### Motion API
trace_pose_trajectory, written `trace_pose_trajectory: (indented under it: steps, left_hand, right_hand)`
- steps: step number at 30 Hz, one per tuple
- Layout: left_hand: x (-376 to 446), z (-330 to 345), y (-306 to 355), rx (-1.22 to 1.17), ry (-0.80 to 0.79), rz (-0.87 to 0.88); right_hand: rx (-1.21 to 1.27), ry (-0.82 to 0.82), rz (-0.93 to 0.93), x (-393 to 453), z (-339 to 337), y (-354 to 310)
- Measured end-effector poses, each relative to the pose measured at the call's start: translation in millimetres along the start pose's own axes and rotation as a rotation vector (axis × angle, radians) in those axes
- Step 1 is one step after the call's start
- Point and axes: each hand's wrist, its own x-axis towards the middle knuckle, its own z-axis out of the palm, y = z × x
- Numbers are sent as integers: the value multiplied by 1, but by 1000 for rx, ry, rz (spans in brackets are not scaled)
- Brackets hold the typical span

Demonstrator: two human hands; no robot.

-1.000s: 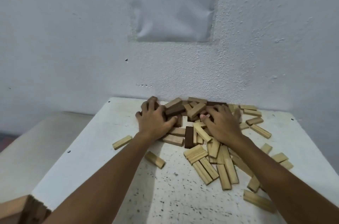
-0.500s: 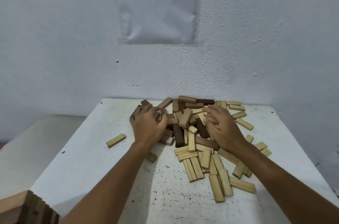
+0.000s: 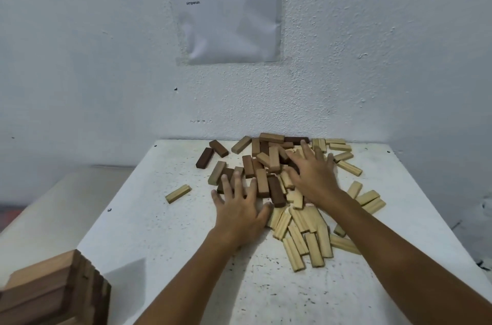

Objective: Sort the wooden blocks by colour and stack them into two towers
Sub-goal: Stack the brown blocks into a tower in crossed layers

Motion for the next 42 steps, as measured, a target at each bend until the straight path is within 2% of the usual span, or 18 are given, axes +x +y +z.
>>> trace_pose_trajectory:
  steps: [2,5,9,13,15,17,19,21,27,31,36,38,42]
  left_hand:
    - [-9,1,1,1,-9,47]
    - [-19,-7,0,-51,25,69]
    - [-28,-21,-7,-126,130,92]
    - [-36,-19,-21,-311,306,118]
    - [-41,-16,-28,-354,274,161]
    - [-49,-15,-31,-324,193,233]
    - [-56,-16,-33,-263,169,276]
    - [-59,-17,-35,-229,175,287]
    - [-55,-13,-38,-273,271,356]
    - [-58,-11,-36,-306,303,362]
    - [-55,-15,-32,-292,261,369]
    - [-52,-19,-30,-259,242,365]
    - [-49,-25,-29,-266,233,360]
  right_hand:
    - [17,21,-89,-3,-2,-8]
    - [117,-79,-269,-14,-3,-17]
    - [225,-117,-280,-23,-12,-16]
    - [410,-15,-244,-39,-22,-16]
    - [451,-26,-258,-55,-27,-21]
    - [381,-128,-309,-70,-31,-28]
    - [182,-200,-325,-81,-30,-33]
    - [49,-183,-304,-86,-23,-33]
    - [112,-18,-172,-89,-17,-32]
    - [207,21,-165,-92,-14,-37]
    - [402,70,-85,-95,-12,-46]
    - [452,59,-51,-94,-12,-49]
    - [339,-22,-83,-88,-12,-55]
